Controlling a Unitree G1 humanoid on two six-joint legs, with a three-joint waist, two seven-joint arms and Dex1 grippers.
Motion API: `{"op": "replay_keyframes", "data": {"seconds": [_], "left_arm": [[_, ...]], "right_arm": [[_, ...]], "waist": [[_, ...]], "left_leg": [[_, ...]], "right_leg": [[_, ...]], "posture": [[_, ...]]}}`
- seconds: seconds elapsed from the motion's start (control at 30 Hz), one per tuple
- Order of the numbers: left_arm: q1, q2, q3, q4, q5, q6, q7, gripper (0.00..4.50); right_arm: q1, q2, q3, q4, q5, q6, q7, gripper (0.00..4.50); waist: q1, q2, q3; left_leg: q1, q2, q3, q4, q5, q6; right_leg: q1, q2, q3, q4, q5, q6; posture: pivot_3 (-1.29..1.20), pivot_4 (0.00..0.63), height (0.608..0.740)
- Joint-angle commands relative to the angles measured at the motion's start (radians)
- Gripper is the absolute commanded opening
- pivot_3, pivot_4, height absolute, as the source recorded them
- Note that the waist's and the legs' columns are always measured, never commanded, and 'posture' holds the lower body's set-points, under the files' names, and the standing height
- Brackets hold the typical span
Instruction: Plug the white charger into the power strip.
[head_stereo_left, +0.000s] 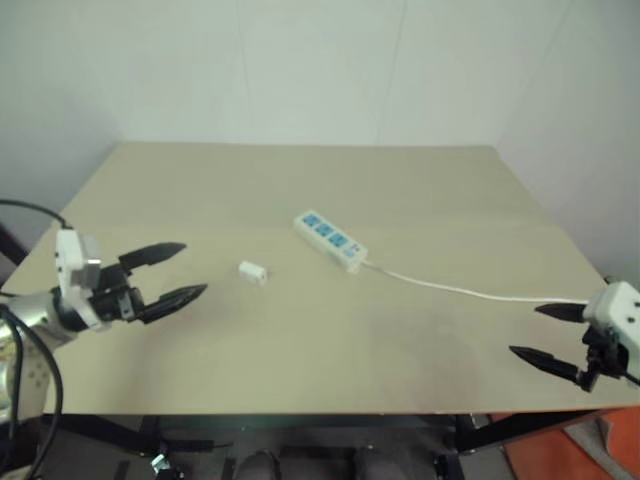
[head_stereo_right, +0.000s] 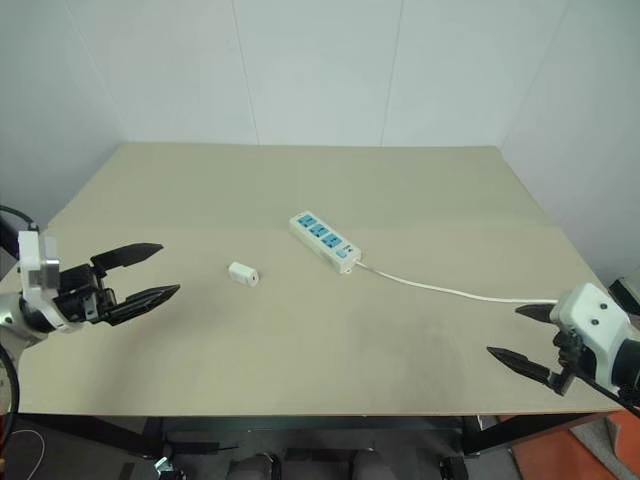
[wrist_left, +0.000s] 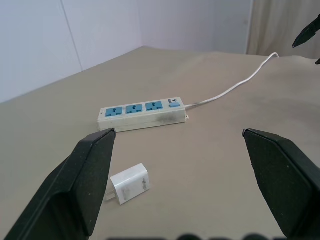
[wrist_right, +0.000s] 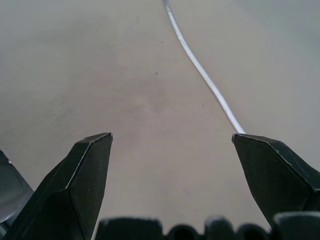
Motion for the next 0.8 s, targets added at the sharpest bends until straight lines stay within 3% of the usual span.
{"op": "replay_keyframes", "data": {"seconds": [0.03,0.5,0.67,0.8], "left_arm": [[0.015,-0.007,0.03,-0.036,-0.005,-0.026,0.012,4.43],[0.115,-0.037,0.082,-0.112,-0.018,-0.035,0.052,4.43],[0.107,-0.049,0.062,-0.119,-0.003,-0.039,0.071,4.43],[0.098,-0.047,0.026,-0.14,0.022,-0.04,0.082,4.43]], "right_arm": [[-0.03,-0.017,0.006,0.013,-0.001,-0.028,-0.001,4.5],[-0.169,-0.026,0.117,0.131,-0.012,-0.085,0.004,4.5],[-0.38,0.105,0.282,0.194,-0.039,-0.129,-0.098,4.5],[-0.589,0.235,0.415,0.368,-0.105,-0.199,-0.158,4.5]], "waist": [[0.0,0.0,0.0],[0.001,0.0,0.0],[-0.011,-0.001,0.0],[-0.019,-0.001,0.0]], "left_leg": [[0.0,0.0,0.0,0.0,0.0,0.0],[0.0,0.0,0.001,0.0,0.0,0.0],[0.002,0.001,0.001,0.0,0.0,0.0],[0.001,0.001,0.002,0.0,0.0,0.0]], "right_leg": [[0.0,0.0,0.0,0.0,0.0,0.0],[0.0,0.0,0.0,0.0,0.0,0.0],[0.001,0.001,0.001,0.0,0.001,-0.001],[0.0,0.0,0.001,0.0,0.001,0.0]], "posture": [[0.0,0.15,0.74],[0.0,0.15,0.74],[0.0,0.15,0.74],[0.0,0.15,0.74]]}}
